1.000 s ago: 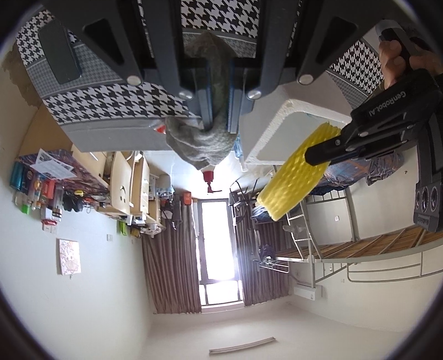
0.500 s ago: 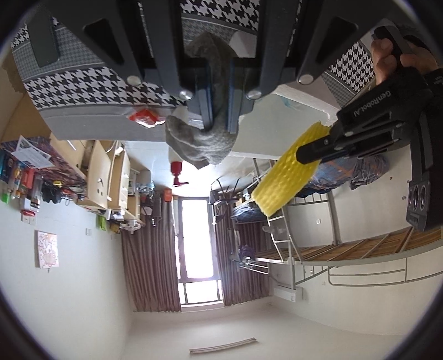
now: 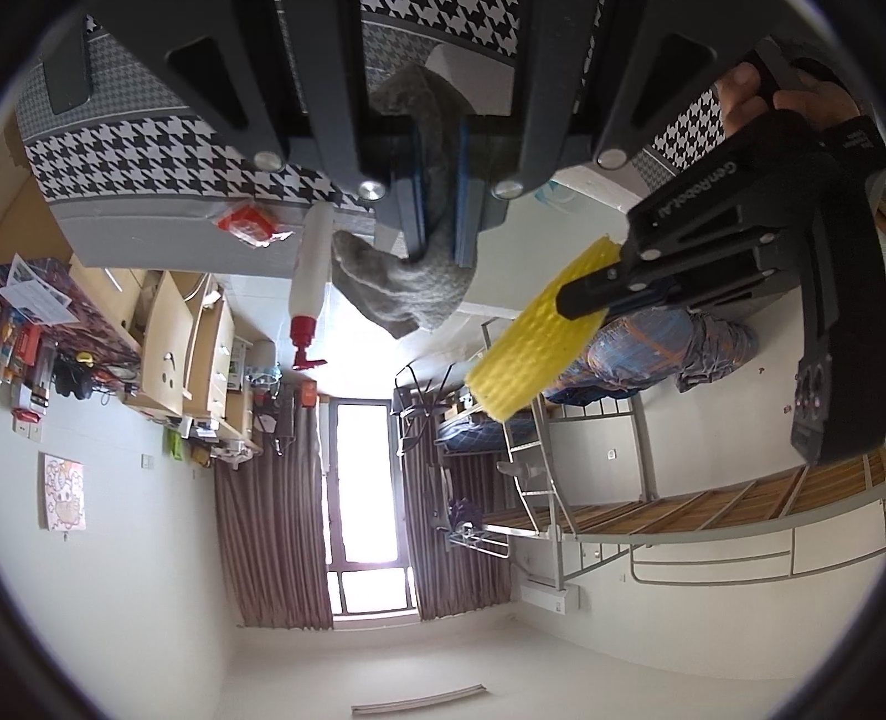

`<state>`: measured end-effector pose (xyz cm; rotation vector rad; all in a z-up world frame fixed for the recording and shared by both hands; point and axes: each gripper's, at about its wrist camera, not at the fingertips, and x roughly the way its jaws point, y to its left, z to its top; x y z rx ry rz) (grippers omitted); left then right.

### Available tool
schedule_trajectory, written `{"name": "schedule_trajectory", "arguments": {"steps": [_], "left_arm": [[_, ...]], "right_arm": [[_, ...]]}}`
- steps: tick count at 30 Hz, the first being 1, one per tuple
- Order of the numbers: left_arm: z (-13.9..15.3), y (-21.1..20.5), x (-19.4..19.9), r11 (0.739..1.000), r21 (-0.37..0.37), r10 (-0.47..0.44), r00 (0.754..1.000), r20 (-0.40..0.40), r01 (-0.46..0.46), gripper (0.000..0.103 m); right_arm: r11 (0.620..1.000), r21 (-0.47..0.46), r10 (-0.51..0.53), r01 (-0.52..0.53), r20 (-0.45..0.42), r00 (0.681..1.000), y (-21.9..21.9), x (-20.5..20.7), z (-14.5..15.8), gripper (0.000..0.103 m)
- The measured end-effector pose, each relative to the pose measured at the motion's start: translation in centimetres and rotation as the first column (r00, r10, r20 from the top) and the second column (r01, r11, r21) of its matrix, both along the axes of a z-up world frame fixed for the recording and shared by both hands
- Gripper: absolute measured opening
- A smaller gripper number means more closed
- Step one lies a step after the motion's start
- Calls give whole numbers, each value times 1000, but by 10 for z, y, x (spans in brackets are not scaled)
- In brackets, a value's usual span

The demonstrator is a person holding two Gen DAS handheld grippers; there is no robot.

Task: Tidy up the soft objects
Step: 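Lower the yellow net into the foam box and open the left gripper, then lower the grey cloth into the foam box and open the right gripper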

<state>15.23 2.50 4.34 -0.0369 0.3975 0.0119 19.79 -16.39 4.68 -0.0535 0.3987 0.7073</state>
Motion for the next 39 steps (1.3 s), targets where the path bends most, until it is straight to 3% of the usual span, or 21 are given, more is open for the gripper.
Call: {"name": "schedule_trajectory", "arguments": {"steps": [4,5,6,8,11,17,39], "left_arm": [[-4,2,7,1000,1,15,1000,-22,-15,12],[-6,3,9,1000,4,18,999,-34,-18,19],[-8,4,11,1000,6,22,999,-46,-21,27],[-11,6,13,999,3,37,998,-56,-37,68],[-11,10,10,998,0,57,998,-32,-57,92],[-10,21,7,997,-19,70,997,-9,-70,100],[-11,56,-17,978,-27,210,977,30,-209,102]], "right_arm": [[1000,-9,5,-5,-3,1000,3,1,-1,12],[1000,-10,4,-4,-5,1000,3,2,-2,12],[1000,-11,4,-4,-6,1000,3,3,-2,12],[1000,-11,1,-1,-11,1000,3,5,-3,12],[1000,-16,-7,7,-12,1000,5,6,-3,13],[1000,-22,-2,2,-14,1000,7,7,-3,12],[996,-43,79,-81,-34,996,42,12,-4,12]]}}
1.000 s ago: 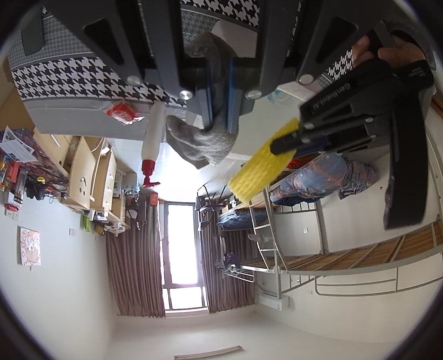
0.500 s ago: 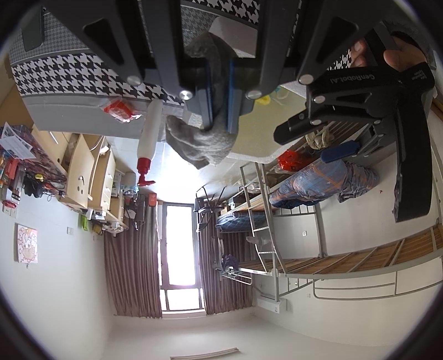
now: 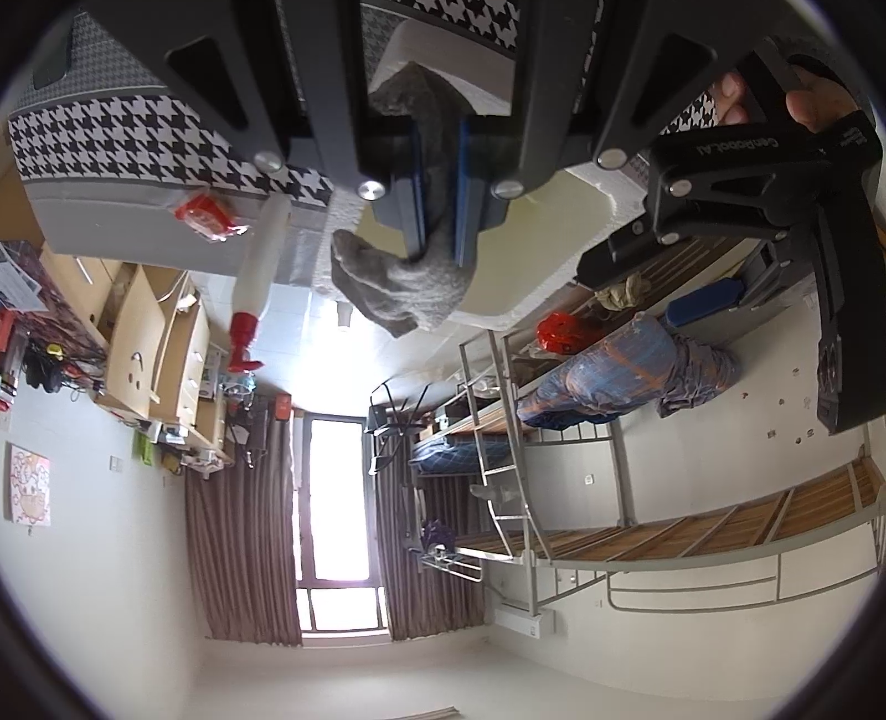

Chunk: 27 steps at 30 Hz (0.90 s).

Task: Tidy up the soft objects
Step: 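Lower the grey cloth into the foam box and open the right gripper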

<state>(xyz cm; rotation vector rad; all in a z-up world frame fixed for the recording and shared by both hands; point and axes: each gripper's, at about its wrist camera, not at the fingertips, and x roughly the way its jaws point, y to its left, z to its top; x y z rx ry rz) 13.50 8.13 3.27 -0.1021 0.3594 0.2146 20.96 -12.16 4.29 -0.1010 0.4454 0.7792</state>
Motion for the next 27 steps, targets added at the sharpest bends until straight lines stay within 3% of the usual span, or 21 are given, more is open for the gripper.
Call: {"name": "schedule_trajectory", "arguments": {"steps": [18,20,21,23,27], "left_arm": [[-3,11,-22,998,26,63,997,33,-64,102],[-3,13,-24,997,26,68,997,37,-69,102],[-2,13,-24,997,25,70,997,38,-71,102],[-2,14,-25,997,24,73,997,39,-74,102],[-3,15,-26,997,21,73,996,41,-74,102]], "right_arm": [[999,-36,31,-33,-70,997,29,11,-11,15],[998,-50,33,-38,-91,995,34,15,-15,35],[998,-56,23,-28,-94,995,35,16,-16,58],[999,-42,3,-7,-79,997,32,15,-16,78],[999,-26,21,-23,-64,998,28,8,-12,78]]}}
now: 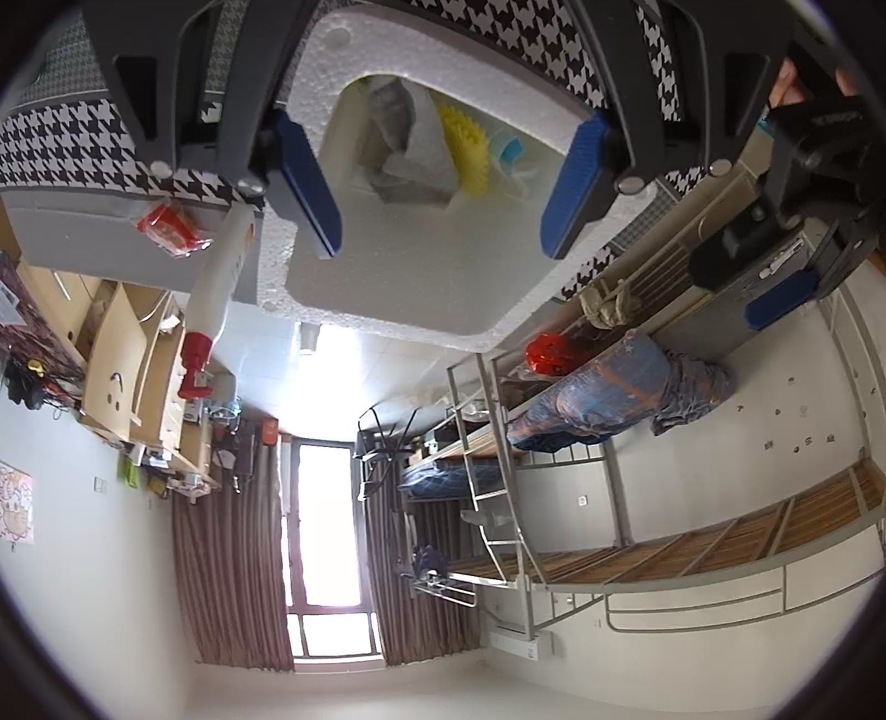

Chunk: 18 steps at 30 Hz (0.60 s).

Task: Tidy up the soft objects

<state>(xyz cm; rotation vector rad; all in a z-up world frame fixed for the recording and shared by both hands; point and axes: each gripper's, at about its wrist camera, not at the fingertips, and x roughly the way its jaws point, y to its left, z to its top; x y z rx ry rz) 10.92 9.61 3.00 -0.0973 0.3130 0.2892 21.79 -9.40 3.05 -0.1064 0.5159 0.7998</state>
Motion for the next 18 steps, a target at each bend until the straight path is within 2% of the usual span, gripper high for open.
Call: {"name": "schedule_trajectory", "arguments": {"steps": [9,13,18], "left_arm": [[0,-10,-8,1000,0,-24,1000,7,24,102],[2,-19,-14,999,4,-50,999,8,50,102],[5,-29,-22,998,0,-64,998,17,64,102]], "right_arm": [[1000,11,-5,5,51,999,-15,-15,9,78],[1000,8,-25,24,92,995,-23,-21,12,90],[998,28,-63,60,111,992,-39,-27,14,100]]}}
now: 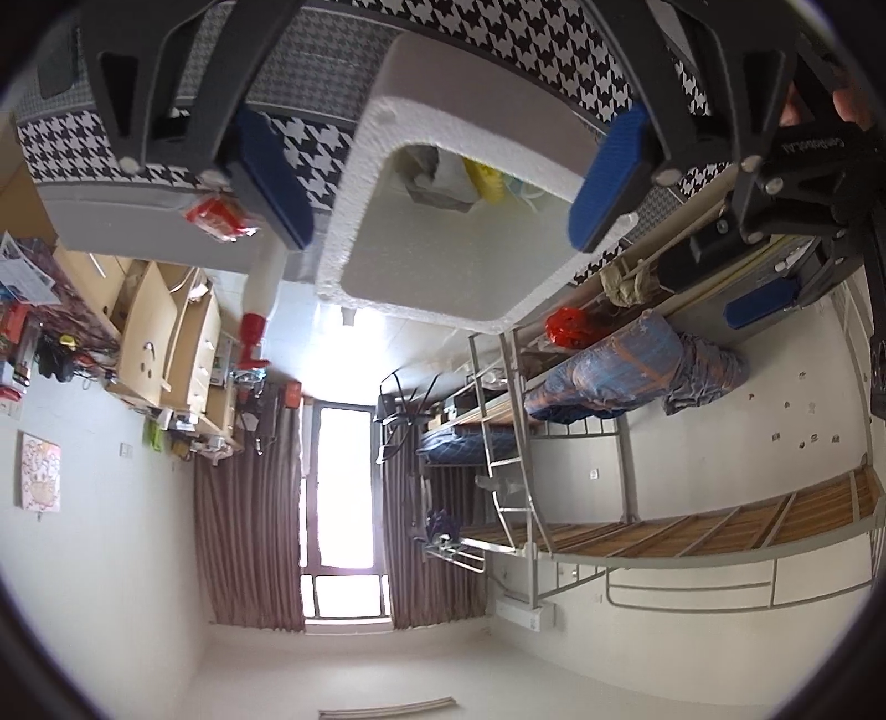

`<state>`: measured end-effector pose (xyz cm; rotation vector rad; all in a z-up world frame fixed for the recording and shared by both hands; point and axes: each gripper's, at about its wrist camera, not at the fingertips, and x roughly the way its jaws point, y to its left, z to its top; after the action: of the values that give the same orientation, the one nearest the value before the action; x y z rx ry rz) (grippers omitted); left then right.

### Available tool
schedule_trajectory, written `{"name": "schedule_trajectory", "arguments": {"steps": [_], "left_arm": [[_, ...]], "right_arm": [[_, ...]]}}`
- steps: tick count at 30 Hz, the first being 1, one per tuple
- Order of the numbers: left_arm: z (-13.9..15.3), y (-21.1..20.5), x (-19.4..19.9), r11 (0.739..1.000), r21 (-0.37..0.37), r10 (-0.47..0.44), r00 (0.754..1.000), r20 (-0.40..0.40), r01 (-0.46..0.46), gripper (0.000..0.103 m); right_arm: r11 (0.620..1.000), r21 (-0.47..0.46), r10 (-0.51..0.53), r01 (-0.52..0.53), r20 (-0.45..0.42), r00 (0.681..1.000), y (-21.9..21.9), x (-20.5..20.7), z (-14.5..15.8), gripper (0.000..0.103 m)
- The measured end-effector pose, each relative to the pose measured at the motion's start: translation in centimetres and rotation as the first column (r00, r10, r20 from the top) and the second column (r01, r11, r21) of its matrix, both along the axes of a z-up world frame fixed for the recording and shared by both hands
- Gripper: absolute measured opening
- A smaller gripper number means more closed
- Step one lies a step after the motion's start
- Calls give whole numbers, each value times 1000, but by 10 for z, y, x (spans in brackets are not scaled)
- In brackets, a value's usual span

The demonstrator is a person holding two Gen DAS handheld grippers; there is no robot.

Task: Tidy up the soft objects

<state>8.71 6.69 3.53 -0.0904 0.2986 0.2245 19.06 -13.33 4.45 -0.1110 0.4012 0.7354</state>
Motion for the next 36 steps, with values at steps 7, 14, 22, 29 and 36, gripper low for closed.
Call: {"name": "schedule_trajectory", "arguments": {"steps": [7,14,22,29,36], "left_arm": [[5,-13,-12,1000,17,-13,1000,15,13,102],[7,-26,-23,999,22,-34,999,39,33,102],[7,-41,-36,997,60,-57,996,75,53,102],[2,-47,-45,997,70,-40,992,117,32,102],[-9,-51,-49,996,72,-60,991,118,52,102]], "right_arm": [[997,40,-60,59,36,998,-23,-15,4,101],[993,71,-100,96,56,993,-46,-29,1,101],[989,100,-119,111,85,989,-63,-44,-2,101],[980,150,-149,127,146,978,-77,-65,-12,101],[977,159,-171,143,184,968,-89,-75,-21,101]]}}
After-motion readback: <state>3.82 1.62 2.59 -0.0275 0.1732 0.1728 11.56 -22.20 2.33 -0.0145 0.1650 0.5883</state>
